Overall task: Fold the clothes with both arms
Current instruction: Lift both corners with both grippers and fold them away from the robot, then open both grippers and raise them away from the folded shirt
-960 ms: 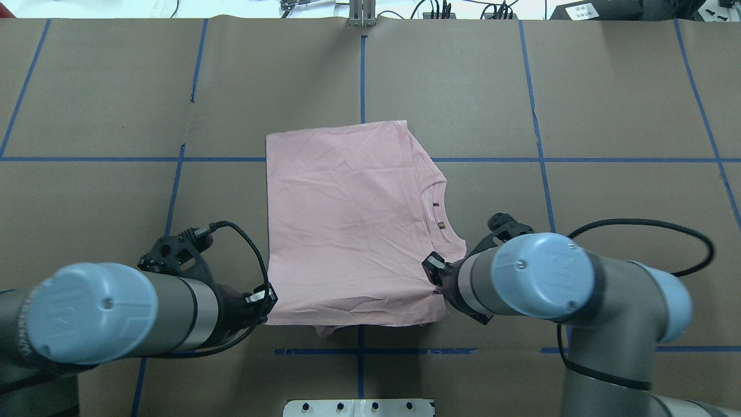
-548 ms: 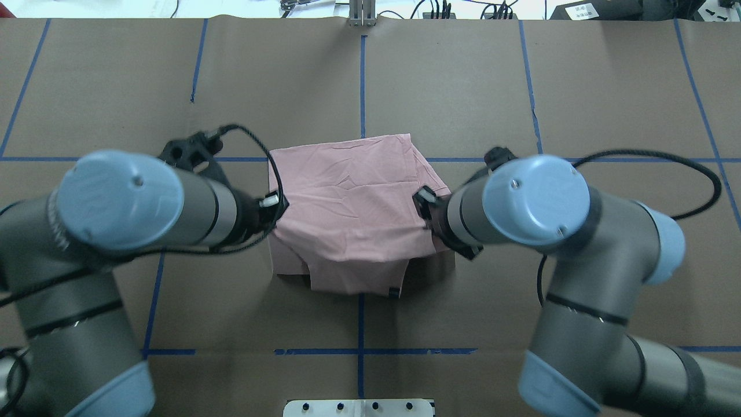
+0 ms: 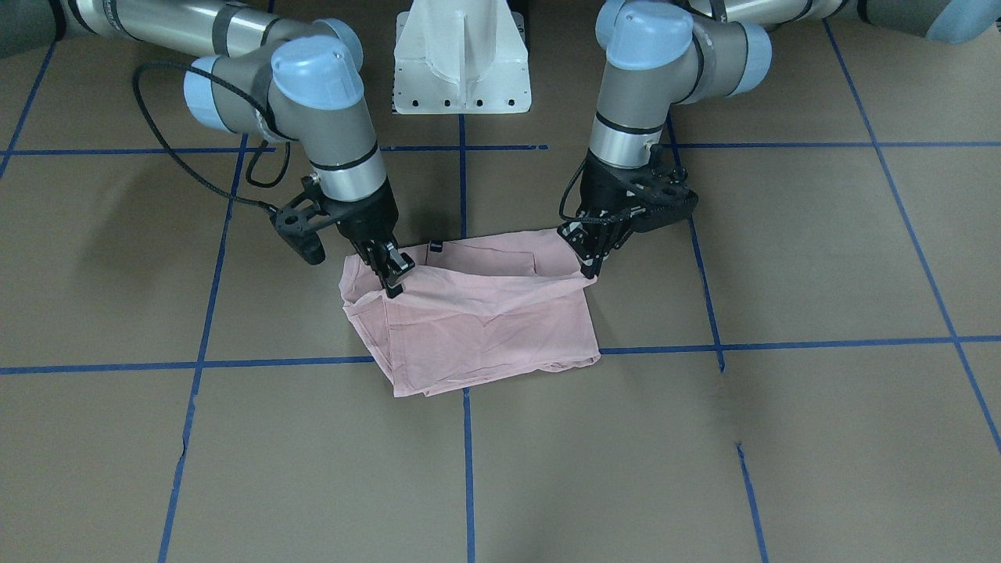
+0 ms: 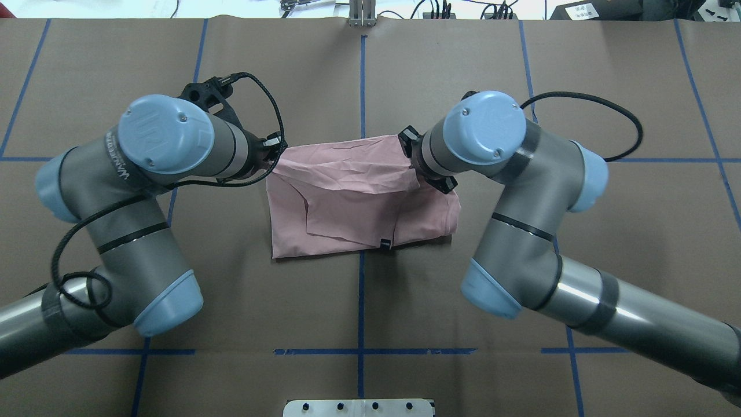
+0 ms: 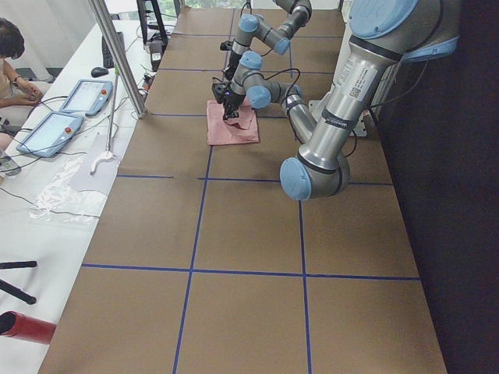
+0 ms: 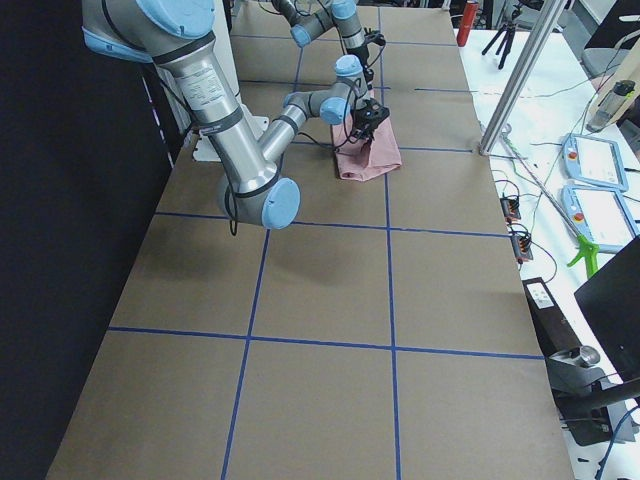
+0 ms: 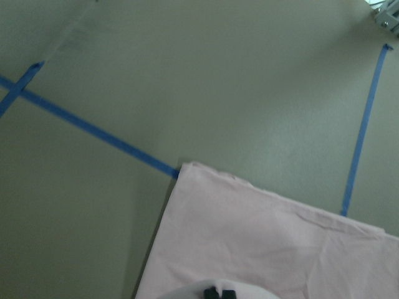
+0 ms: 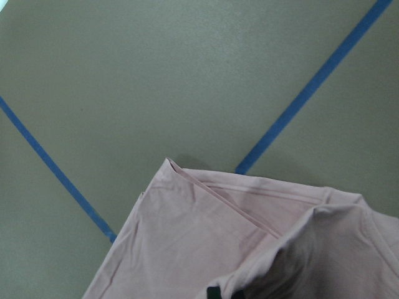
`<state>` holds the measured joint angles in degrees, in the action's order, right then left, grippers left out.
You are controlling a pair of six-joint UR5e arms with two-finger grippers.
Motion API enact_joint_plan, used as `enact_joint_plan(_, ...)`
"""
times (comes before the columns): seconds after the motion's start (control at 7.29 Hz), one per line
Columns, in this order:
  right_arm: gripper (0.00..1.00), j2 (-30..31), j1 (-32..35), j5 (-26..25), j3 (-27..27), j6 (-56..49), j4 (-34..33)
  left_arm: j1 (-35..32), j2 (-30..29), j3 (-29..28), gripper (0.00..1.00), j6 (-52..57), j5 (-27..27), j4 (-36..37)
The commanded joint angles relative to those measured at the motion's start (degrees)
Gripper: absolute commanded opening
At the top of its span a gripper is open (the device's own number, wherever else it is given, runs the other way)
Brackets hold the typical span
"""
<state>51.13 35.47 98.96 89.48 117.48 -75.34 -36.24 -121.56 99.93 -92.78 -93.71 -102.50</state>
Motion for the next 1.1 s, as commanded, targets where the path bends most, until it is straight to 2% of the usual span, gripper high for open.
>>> enact_joint_plan(0.0,0.25,-8.46,3.45,1.76,-23.88,-0.93,15.49,-1.54,-4.79,-20.26,0.0,3.37,5.61,-18.06)
enact_joint_plan(0.14,0.99,-10.68,5.9,2.89,-29.31,-6.42,18.8,-5.12,-8.39,-29.88,0.42,8.62,5.82,-25.57)
enact_joint_plan(0.27,1.0,-11.31,7.41,3.69,-29.28,-8.04,18.83,-6.46,-7.91,-29.71,0.57,10.93,5.65,-25.82)
enact_joint_plan(0.55,1.0,-11.41,11.36,9.56,-28.93,-10.59,18.83,-6.65,-5.11,-22.2,0.58,10.69,5.12,-25.38)
enact_joint_plan(0.69,1.0,-10.88,11.29,9.67,-27.18,-10.69,18.74,-6.56,-4.83,-19.8,0.55,10.26,2.85,-25.21)
enact_joint_plan(0.82,1.0,-8.35,11.03,9.85,-22.99,-10.61,18.05,-6.39,-4.83,-18.82,0.34,9.99,-0.39,-24.25)
enact_joint_plan(0.96,1.0,-4.15,11.03,10.11,-17.55,-10.61,17.95,-6.21,-5.52,-18.38,0.0,10.34,-0.68,-20.32)
